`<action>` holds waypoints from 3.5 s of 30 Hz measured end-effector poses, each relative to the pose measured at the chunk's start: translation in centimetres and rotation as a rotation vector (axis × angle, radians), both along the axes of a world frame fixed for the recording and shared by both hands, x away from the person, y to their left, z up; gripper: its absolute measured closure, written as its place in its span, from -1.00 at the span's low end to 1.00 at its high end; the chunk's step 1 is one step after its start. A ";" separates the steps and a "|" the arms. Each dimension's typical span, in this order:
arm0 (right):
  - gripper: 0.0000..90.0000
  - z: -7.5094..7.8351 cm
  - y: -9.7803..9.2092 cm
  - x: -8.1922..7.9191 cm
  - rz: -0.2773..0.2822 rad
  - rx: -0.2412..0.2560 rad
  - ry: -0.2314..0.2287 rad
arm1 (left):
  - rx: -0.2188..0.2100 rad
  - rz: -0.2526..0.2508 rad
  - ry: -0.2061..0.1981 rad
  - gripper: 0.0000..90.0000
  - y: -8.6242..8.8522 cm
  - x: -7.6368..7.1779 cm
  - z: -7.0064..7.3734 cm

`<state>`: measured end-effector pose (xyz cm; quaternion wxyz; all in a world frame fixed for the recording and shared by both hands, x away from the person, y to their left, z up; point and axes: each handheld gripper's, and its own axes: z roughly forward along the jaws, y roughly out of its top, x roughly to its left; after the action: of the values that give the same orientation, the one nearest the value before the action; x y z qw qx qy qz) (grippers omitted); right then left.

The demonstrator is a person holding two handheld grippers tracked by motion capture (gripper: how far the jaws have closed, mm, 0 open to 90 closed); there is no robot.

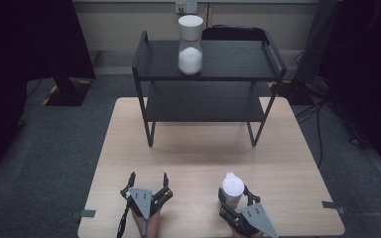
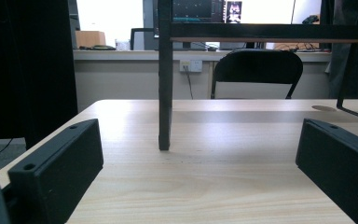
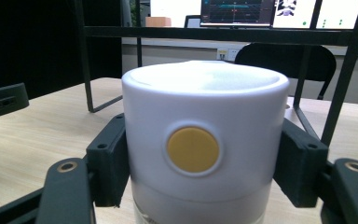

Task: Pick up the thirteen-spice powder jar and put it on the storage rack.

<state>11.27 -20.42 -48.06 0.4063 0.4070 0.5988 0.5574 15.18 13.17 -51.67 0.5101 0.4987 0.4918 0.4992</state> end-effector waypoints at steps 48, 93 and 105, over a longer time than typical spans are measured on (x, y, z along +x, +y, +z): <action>-0.33 10.6 -6.0 7.2 0.294 0.029 -0.031 | 0.001 0.005 0.000 -1.00 -0.1 0.0 0.0; -0.33 31.0 2.7 21.6 -0.026 0.005 -0.110 | 0.001 0.001 0.000 -1.00 0.0 0.0 0.0; -0.33 30.5 4.0 24.4 -0.059 0.006 -0.059 | 0.000 0.003 0.001 -1.00 0.0 0.0 0.0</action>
<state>35.70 -16.45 -17.57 0.4389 0.4089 0.5726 0.5588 15.18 13.13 -51.66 0.5094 0.4981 0.4927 0.4997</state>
